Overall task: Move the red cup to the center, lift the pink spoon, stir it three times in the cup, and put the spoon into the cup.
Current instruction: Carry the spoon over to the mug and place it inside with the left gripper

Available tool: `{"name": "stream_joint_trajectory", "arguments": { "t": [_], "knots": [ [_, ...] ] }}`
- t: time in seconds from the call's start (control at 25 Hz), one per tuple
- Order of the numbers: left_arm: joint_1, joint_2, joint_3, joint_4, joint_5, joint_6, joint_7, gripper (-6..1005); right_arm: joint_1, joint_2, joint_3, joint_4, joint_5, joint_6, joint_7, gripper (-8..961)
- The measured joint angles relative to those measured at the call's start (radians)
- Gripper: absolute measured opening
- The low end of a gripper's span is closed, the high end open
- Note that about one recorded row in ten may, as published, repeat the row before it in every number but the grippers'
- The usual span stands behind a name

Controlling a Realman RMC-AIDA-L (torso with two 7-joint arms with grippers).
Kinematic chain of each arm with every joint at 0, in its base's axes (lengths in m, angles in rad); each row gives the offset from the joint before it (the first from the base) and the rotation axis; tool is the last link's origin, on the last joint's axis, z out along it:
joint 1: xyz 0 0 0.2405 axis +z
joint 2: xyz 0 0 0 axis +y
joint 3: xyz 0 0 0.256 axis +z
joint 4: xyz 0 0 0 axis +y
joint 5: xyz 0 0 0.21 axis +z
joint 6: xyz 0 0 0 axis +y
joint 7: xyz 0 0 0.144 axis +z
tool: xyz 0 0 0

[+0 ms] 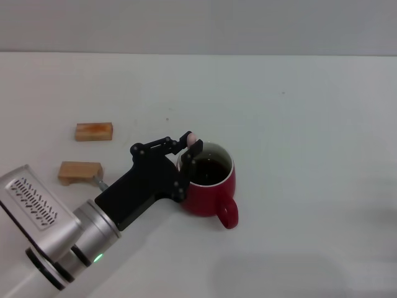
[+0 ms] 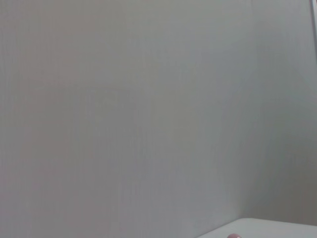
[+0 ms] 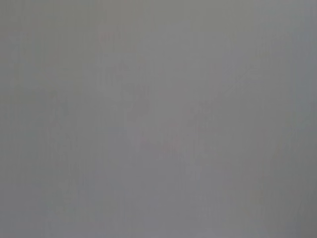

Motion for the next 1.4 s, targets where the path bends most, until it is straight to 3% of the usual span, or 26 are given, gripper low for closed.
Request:
{"name": "stream_joint_trajectory", "arguments": {
  "t": [0.72, 1.4],
  "knots": [
    [-0.074, -0.005, 0.006, 0.0, 0.0, -0.048, -0.003, 139, -0.003, 0.0, 0.0, -0.001, 0.0, 0.003, 0.0, 738],
    [-0.066, -0.004, 0.075, 0.041, 0.002, -0.04, -0.009, 139, -0.002, 0.002, 0.0, 0.004, 0.0, 0.008, 0.0, 737]
  ]
}}
